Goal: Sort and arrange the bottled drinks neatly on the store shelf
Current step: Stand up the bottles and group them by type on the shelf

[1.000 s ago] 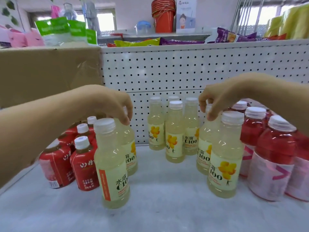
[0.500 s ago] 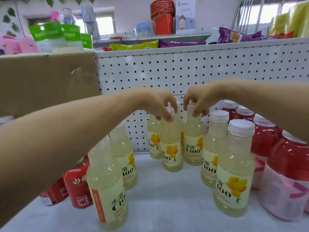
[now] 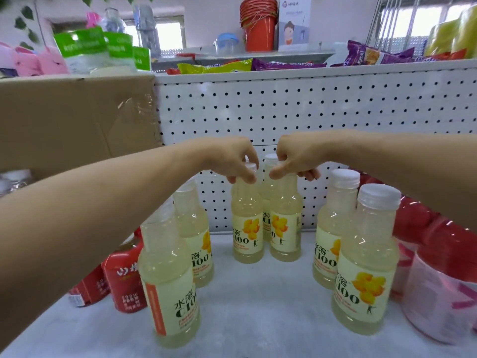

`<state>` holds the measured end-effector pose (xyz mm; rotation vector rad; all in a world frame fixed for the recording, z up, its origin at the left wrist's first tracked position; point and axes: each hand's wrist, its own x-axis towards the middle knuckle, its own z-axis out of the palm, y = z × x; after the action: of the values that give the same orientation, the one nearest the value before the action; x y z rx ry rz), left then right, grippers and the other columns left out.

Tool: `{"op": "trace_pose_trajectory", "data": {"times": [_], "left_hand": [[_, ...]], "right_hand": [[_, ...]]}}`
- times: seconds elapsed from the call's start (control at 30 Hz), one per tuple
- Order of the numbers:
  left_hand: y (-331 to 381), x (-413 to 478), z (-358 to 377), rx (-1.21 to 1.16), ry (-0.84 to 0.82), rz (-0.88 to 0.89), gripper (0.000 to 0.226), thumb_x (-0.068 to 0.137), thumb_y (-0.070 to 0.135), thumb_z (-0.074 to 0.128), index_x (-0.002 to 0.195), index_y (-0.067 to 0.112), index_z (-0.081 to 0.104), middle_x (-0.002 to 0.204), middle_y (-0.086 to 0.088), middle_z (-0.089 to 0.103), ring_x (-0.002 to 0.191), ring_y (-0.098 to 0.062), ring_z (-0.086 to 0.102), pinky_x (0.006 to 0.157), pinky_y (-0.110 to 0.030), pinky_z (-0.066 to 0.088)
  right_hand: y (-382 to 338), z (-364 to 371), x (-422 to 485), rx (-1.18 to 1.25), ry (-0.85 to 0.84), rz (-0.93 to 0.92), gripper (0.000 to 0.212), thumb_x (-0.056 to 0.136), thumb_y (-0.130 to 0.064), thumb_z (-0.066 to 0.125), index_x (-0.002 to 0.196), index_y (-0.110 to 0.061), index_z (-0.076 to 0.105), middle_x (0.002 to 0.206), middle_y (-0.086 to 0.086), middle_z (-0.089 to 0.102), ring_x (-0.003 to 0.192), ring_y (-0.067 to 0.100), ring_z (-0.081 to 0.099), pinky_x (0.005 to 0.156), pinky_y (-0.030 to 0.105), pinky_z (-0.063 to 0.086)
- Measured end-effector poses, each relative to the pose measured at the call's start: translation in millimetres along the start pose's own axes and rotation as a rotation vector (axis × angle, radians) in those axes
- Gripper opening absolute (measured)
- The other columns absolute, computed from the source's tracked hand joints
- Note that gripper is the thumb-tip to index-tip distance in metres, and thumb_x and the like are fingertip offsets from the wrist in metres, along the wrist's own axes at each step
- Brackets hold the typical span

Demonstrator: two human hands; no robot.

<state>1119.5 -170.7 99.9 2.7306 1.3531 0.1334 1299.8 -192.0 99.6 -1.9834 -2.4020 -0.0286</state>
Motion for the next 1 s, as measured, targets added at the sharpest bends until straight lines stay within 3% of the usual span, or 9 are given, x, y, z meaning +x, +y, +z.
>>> {"op": "trace_pose_trajectory", "data": {"times": [0.43, 0.5, 0.57, 0.6, 0.67, 0.73, 0.8, 0.9, 1.0], "left_hand": [[5.5, -9.6, 0.2, 0.012, -0.002, -0.015, 0.039, 0.092, 0.034, 0.067, 0.129, 0.026, 0.059, 0.106, 0.006, 0.06, 0.078, -0.013, 0.07, 0.086, -0.036, 0.055], [8.4, -11.9, -0.3, 0.02, -0.012, -0.041, 0.044, 0.093, 0.037, 0.066, 0.134, 0.026, 0.055, 0.118, 0.001, 0.061, 0.085, -0.016, 0.07, 0.086, -0.036, 0.056], [12.1, -19.7, -4.0, 0.056, -0.009, -0.068, 0.056, 0.094, 0.045, 0.062, 0.144, 0.027, 0.044, 0.134, 0.0, 0.056, 0.103, -0.019, 0.065, 0.091, -0.034, 0.052], [13.1, -27.2, -7.1, 0.085, 0.007, -0.08, 0.063, 0.093, 0.051, 0.06, 0.148, 0.029, 0.038, 0.143, 0.001, 0.05, 0.117, -0.02, 0.058, 0.099, -0.036, 0.046], [10.2, -48.8, -11.3, 0.153, 0.038, -0.116, 0.07, 0.091, 0.062, 0.055, 0.151, 0.032, 0.033, 0.152, 0.004, 0.041, 0.134, -0.023, 0.045, 0.109, -0.041, 0.034], [2.1, -71.7, -12.4, 0.28, 0.006, -0.212, 0.07, 0.088, 0.067, 0.052, 0.148, 0.032, 0.038, 0.151, 0.003, 0.044, 0.135, -0.024, 0.046, 0.109, -0.043, 0.036], [-5.9, -89.7, -10.2, 0.395, -0.089, -0.324, 0.059, 0.088, 0.066, 0.055, 0.135, 0.029, 0.052, 0.137, -0.001, 0.055, 0.118, -0.026, 0.058, 0.093, -0.041, 0.048], [-10.2, -98.9, -8.1, 0.256, -0.065, -0.309, 0.028, 0.091, 0.046, 0.066, 0.113, 0.03, 0.063, 0.133, 0.002, 0.057, 0.101, -0.021, 0.063, 0.089, -0.04, 0.05], [-1.1, -98.1, -9.9, 0.115, -0.039, -0.243, 0.019, 0.093, 0.033, 0.067, 0.112, 0.029, 0.065, 0.142, 0.001, 0.05, 0.083, -0.017, 0.073, 0.086, -0.036, 0.053]], "right_hand": [[-8.0, 0.3, -7.8, 0.0, -0.01, -0.043, 0.037, 0.093, -0.044, 0.061, 0.1, -0.007, 0.064, 0.072, 0.006, 0.074, 0.062, 0.017, 0.073, 0.056, 0.023, 0.042], [-11.0, -1.3, -10.5, -0.034, -0.041, -0.01, 0.05, 0.093, -0.05, 0.058, 0.118, -0.007, 0.06, 0.089, 0.007, 0.073, 0.069, 0.019, 0.073, 0.06, 0.027, 0.051], [-12.0, -5.9, -20.2, -0.015, -0.072, 0.052, 0.071, 0.092, -0.059, 0.053, 0.143, -0.011, 0.039, 0.12, 0.011, 0.063, 0.083, 0.023, 0.071, 0.072, 0.034, 0.057], [-10.9, -10.3, -28.2, 0.009, -0.084, 0.085, 0.079, 0.091, -0.062, 0.05, 0.15, -0.014, 0.029, 0.132, 0.013, 0.056, 0.091, 0.025, 0.069, 0.078, 0.038, 0.058], [-4.1, -20.3, -48.5, 0.006, -0.113, 0.157, 0.082, 0.088, -0.066, 0.047, 0.149, -0.014, 0.032, 0.141, 0.015, 0.049, 0.106, 0.032, 0.063, 0.087, 0.046, 0.056], [6.3, -25.9, -69.8, -0.038, -0.198, 0.261, 0.073, 0.085, -0.063, 0.055, 0.136, -0.012, 0.05, 0.132, 0.016, 0.055, 0.104, 0.035, 0.065, 0.086, 0.049, 0.057], [12.5, -22.5, -84.6, -0.024, -0.259, 0.319, 0.058, 0.082, -0.052, 0.068, 0.117, -0.006, 0.059, 0.107, 0.016, 0.064, 0.083, 0.031, 0.069, 0.075, 0.044, 0.06], [13.7, -15.0, -89.8, -0.02, -0.158, 0.251, 0.046, 0.08, -0.035, 0.079, 0.111, -0.005, 0.063, 0.095, 0.009, 0.066, 0.08, 0.026, 0.067, 0.068, 0.032, 0.056], [4.9, -13.6, -89.9, 0.05, -0.105, 0.175, 0.032, 0.082, -0.023, 0.078, 0.108, -0.01, 0.066, 0.09, 0.005, 0.065, 0.071, 0.02, 0.067, 0.059, 0.026, 0.05]]}}
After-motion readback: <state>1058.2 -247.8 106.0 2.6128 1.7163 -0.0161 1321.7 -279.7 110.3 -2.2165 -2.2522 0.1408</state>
